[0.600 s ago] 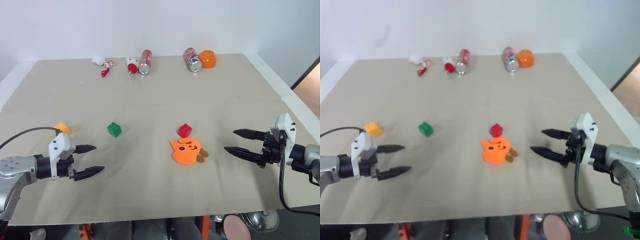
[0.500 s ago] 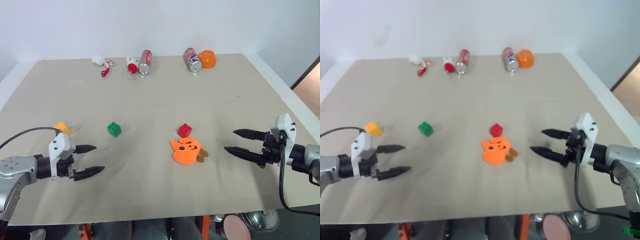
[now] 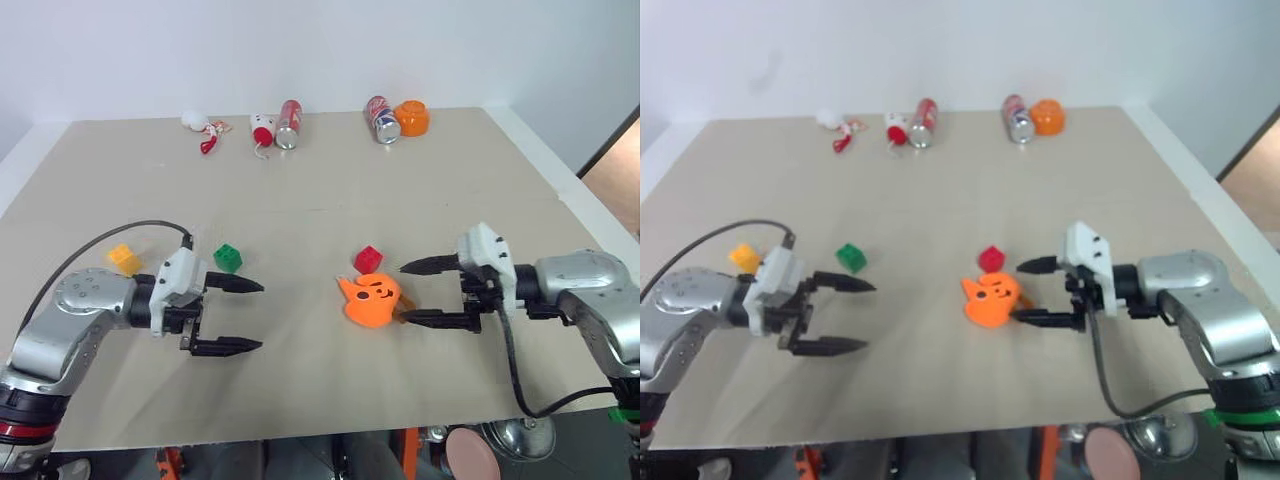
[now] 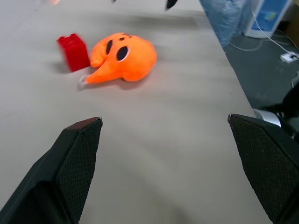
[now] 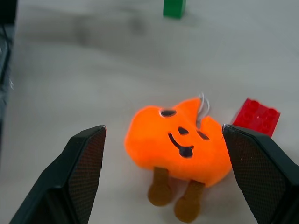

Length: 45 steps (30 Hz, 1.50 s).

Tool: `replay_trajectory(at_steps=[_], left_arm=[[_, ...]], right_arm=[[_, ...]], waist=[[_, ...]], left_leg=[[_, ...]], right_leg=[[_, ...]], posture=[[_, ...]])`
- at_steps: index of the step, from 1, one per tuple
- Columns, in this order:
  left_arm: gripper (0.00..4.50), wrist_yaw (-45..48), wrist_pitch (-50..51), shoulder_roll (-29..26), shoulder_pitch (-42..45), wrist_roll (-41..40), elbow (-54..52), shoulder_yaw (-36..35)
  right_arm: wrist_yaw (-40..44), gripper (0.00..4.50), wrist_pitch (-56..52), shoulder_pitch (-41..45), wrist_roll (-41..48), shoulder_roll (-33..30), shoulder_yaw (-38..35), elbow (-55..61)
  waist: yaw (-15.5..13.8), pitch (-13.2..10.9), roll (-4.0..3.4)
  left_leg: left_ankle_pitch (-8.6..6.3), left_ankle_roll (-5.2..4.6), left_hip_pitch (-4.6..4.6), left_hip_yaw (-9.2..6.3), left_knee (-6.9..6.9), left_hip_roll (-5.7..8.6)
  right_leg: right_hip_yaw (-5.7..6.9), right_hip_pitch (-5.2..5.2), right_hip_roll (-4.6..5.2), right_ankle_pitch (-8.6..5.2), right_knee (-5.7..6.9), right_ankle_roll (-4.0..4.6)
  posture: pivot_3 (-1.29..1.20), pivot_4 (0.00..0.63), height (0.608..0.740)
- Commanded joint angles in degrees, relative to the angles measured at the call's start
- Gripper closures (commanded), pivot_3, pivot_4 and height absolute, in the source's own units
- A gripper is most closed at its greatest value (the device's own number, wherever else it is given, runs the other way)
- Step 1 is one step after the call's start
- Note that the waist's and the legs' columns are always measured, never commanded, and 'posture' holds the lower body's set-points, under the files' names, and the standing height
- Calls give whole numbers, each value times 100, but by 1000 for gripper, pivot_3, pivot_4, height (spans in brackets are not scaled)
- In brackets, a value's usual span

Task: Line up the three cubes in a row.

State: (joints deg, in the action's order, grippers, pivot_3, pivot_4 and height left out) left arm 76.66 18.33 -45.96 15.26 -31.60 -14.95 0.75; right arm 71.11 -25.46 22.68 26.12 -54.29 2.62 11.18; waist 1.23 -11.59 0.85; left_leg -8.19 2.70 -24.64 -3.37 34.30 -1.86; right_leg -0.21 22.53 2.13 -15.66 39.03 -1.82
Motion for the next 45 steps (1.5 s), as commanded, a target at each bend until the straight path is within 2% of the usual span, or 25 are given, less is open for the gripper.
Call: replay_trajectory(at_steps=[1,6,14,18,19,26,33,38,41,45], left_arm=[[30,80,-407,134,-7,175,14,141],[30,47,-646,215,-100,389,64,260],[30,-252,-707,306,-326,521,-56,269],[0,-372,-698,344,-425,524,-129,262],[0,-391,-697,350,-442,526,-142,264],[0,-512,-855,525,-393,642,-34,344],[0,-587,-1193,969,127,952,416,658],[0,-1176,-1348,1519,662,1345,899,784],[0,-1577,-985,1810,873,1352,1019,773],[0,-1674,-818,1932,945,1385,1009,870]], right_arm=[[58,374,485,567,-528,335,418,-604],[380,374,779,1027,-907,722,932,-1233],[902,374,1072,1070,-1280,840,1329,-1602],[832,1425,1256,1097,-1483,988,1387,-1869],[865,1888,1267,1086,-1462,1013,1375,-1893],[784,4142,956,783,-1382,954,1209,-1745],[1027,4142,604,209,-928,209,513,-1112],[888,4142,793,525,-900,-534,-324,-1700],[-271,4142,1629,1334,-1676,-646,-501,-3133],[-1665,4142,2257,2002,-2467,-384,-370,-4492]], waist=[[23,-1,1],[23,-2,3],[17,-2,3],[17,-1,4],[17,-1,4],[12,6,13],[-68,6,12],[-51,5,12],[4,5,13],[64,5,15]], left_leg=[[0,-1,1,2,0,-1],[0,-1,-7,4,0,-12],[0,-1,-10,6,1,-15],[0,-1,-7,9,6,-26],[0,-1,-6,9,7,-30],[0,-1,2,15,13,-68],[0,0,-1,18,19,-61],[0,0,-4,40,31,-57],[2,-1,-3,55,37,-60],[3,-1,4,79,34,-70]], right_leg=[[-4,1,-3,3,0,-1],[-16,18,-19,18,1,3],[-23,23,-23,25,1,2],[-26,23,-34,31,1,7],[-27,23,-39,33,1,9],[-39,21,-79,45,1,27],[-48,15,-78,48,0,28],[-80,24,-76,61,-4,8],[-88,30,-77,76,-4,7],[-105,40,-84,84,-4,9]], posture=[[0,150,740],[0,150,740],[0,150,740],[0,150,740],[0,150,740],[0,150,740],[0,150,740],[0,150,740],[0,150,740],[0,150,740]])
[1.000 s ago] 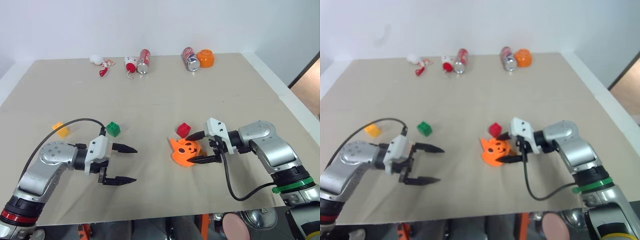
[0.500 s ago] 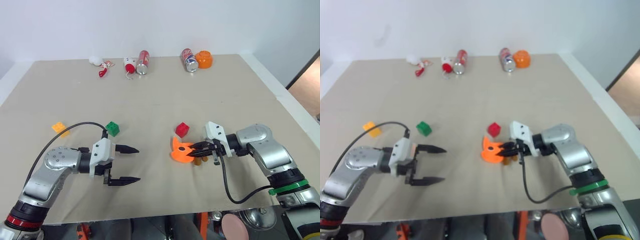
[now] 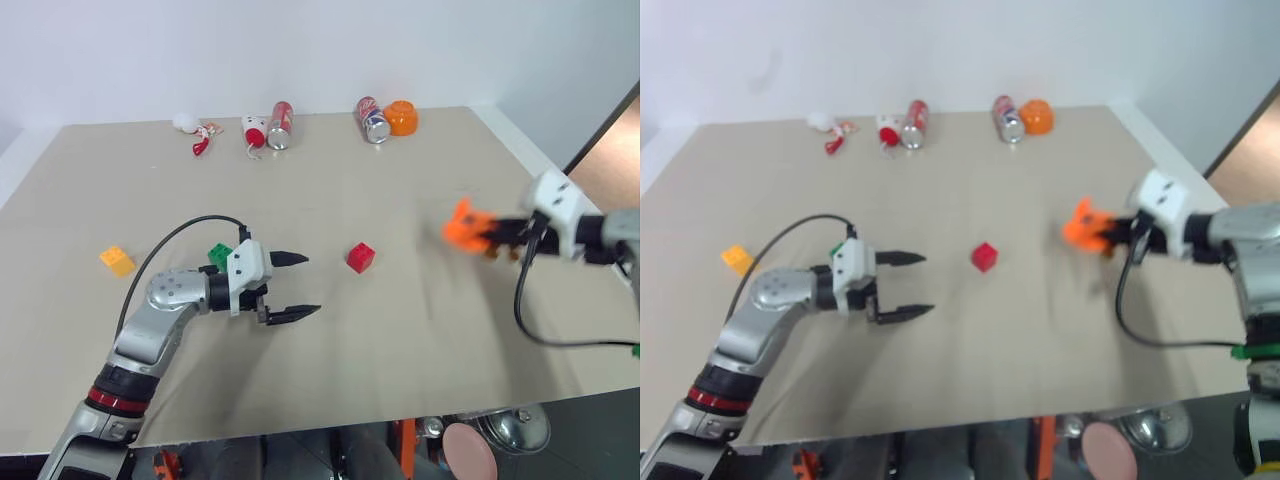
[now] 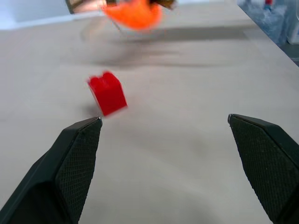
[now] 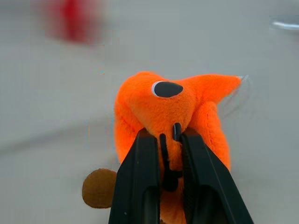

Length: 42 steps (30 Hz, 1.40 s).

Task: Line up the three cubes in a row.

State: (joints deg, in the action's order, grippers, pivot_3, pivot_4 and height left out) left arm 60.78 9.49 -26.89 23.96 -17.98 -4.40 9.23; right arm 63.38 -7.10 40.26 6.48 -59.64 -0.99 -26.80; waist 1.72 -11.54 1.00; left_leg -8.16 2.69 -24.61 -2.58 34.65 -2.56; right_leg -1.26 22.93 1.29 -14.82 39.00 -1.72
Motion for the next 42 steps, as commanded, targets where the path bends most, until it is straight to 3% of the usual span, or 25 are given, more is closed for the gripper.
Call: replay_trajectory(at_steps=[1,4,9,14,23,25,28,32,37,42], left_arm=[[0,-86,57,34,81,49,-40,50],[0,-78,43,48,102,106,1,108],[0,-73,34,36,107,131,22,132],[0,-51,83,-5,34,84,-32,103],[0,-82,118,30,-11,62,-9,95],[0,-86,120,22,-25,53,-14,79],[0,-53,91,-33,-66,38,-28,39],[0,73,-216,-211,-147,117,93,-55],[0,200,-320,-377,-271,7,197,-189],[0,299,-419,-429,-302,-23,400,-255]], right_arm=[[-1168,4142,569,294,-659,251,40,-874],[-2060,4142,735,447,-1025,618,107,-1290],[-2916,2519,699,677,-1213,1038,25,-1746],[-3192,755,621,1027,-882,1264,-290,-2069],[-3208,755,714,1282,-565,1457,-520,-1908],[-2759,755,376,1247,-137,1526,-677,-1625],[-1751,755,-211,728,447,1515,-686,-605],[-777,755,-730,-779,816,1150,-467,1478],[-696,755,-1529,-1702,1196,1153,-542,2847],[-1016,755,-1996,-2123,1341,1543,-312,3697]], waist=[[20,0,0],[44,0,-1],[49,1,-5],[76,1,-4],[91,1,-4],[91,1,-4],[90,1,-4],[54,2,-3],[91,2,-6],[102,3,-3]], left_leg=[[0,0,3,2,-4,-2],[0,0,2,9,-19,-3],[0,-1,-8,29,-25,0],[-1,-1,-5,55,-20,3],[0,-1,5,91,-14,3],[0,-1,5,96,-14,4],[-1,-3,5,99,-14,3],[-6,-10,2,83,-17,-3],[-7,-11,1,102,-9,-1],[-1,-16,11,103,2,-10]], right_leg=[[-4,0,-3,1,0,0],[-25,11,-13,2,2,1],[-43,31,-11,3,6,-2],[-68,30,-7,13,5,-20],[-116,31,-10,27,5,-38],[-122,32,-10,28,5,-40],[-127,33,-12,28,4,-41],[-122,30,-25,19,3,-41],[-146,37,-24,26,3,-48],[-151,32,-35,22,3,-28]], posture=[[0,150,740],[0,150,740],[0,150,740],[0,150,740],[0,150,740],[0,150,740],[0,150,740],[0,150,740],[0,150,740],[0,150,740]])
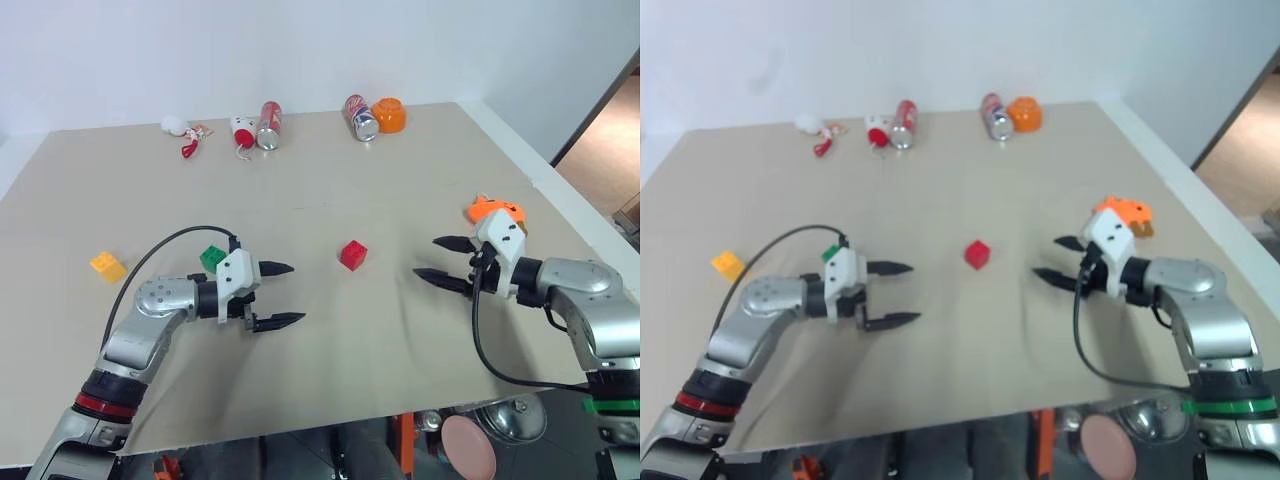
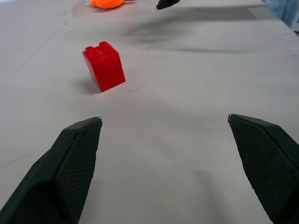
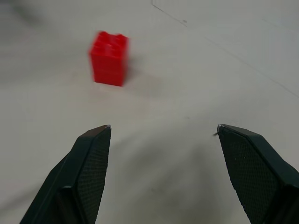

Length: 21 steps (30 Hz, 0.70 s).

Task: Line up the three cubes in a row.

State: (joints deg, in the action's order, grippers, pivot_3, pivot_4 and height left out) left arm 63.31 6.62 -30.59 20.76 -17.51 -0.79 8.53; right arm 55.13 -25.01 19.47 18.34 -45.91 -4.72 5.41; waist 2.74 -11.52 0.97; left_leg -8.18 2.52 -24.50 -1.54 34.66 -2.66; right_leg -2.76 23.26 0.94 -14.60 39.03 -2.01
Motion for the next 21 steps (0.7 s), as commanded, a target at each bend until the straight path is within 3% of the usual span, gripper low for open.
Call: replay_trajectory(at_steps=[1,21], left_arm=[[0,43,-157,-50,27,-62,80,-183],[0,-268,-31,164,-48,-363,-135,-262]], right_arm=[[-246,755,-276,-60,157,245,100,554],[-977,755,-114,634,-513,1106,768,-81]], waist=[[-1,0,0],[-8,0,4]], left_leg=[[4,-3,0,-1,0,0],[13,-6,-10,4,-8,1]], right_leg=[[-1,1,-2,0,0,6],[-24,11,-12,22,0,-21]], posture=[[0,150,740],[0,150,740]])
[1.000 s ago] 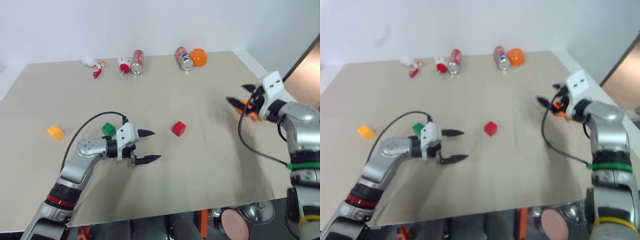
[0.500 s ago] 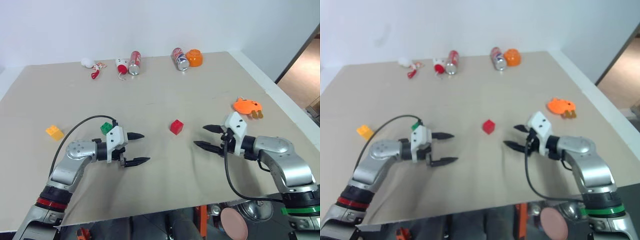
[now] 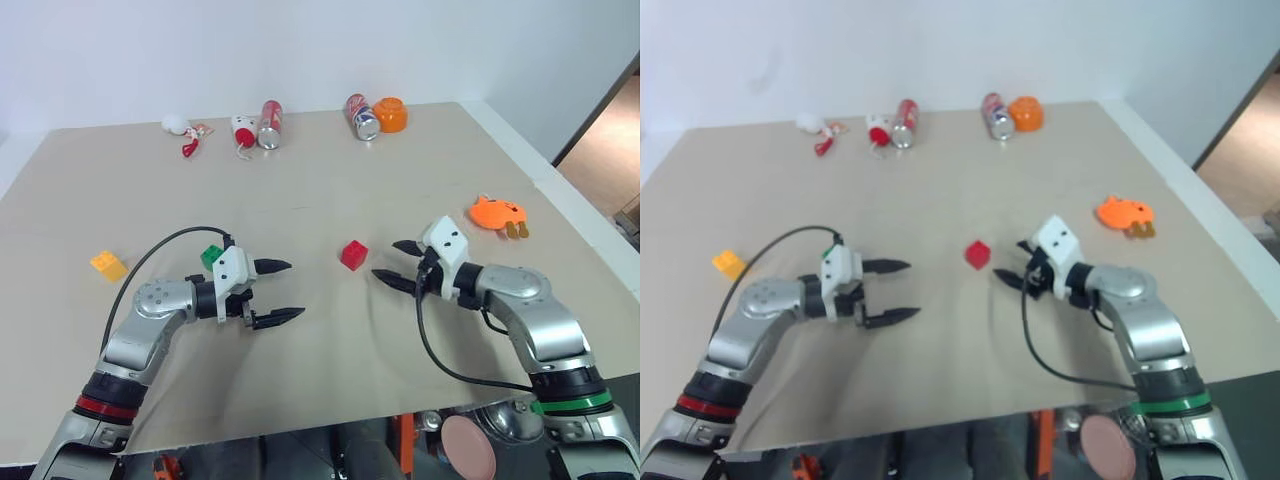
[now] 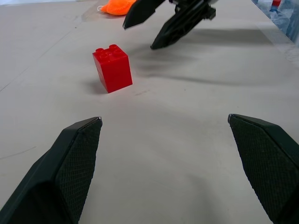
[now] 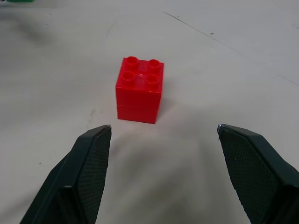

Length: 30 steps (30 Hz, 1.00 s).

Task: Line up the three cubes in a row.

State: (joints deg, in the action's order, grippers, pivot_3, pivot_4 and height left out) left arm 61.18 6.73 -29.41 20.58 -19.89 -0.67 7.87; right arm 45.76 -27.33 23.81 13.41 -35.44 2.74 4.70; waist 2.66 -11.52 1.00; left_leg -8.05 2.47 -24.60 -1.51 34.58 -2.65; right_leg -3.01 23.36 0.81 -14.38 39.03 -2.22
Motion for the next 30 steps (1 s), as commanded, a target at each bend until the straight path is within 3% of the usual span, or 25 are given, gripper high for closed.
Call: replay_trajectory(at_steps=[1,30], left_arm=[[0,-69,-37,62,-29,-148,-135,-212],[0,-444,196,551,-365,-685,-531,-499]], right_arm=[[-40,755,133,218,-47,85,32,-45],[-52,755,595,783,-326,749,369,-1198]], waist=[[1,0,0],[3,0,1]], left_leg=[[0,0,0,0,0,0],[0,0,-1,-4,2,-1]], right_leg=[[-1,0,0,0,0,0],[-13,-1,-14,3,0,2]], posture=[[0,150,740],[0,150,740]])
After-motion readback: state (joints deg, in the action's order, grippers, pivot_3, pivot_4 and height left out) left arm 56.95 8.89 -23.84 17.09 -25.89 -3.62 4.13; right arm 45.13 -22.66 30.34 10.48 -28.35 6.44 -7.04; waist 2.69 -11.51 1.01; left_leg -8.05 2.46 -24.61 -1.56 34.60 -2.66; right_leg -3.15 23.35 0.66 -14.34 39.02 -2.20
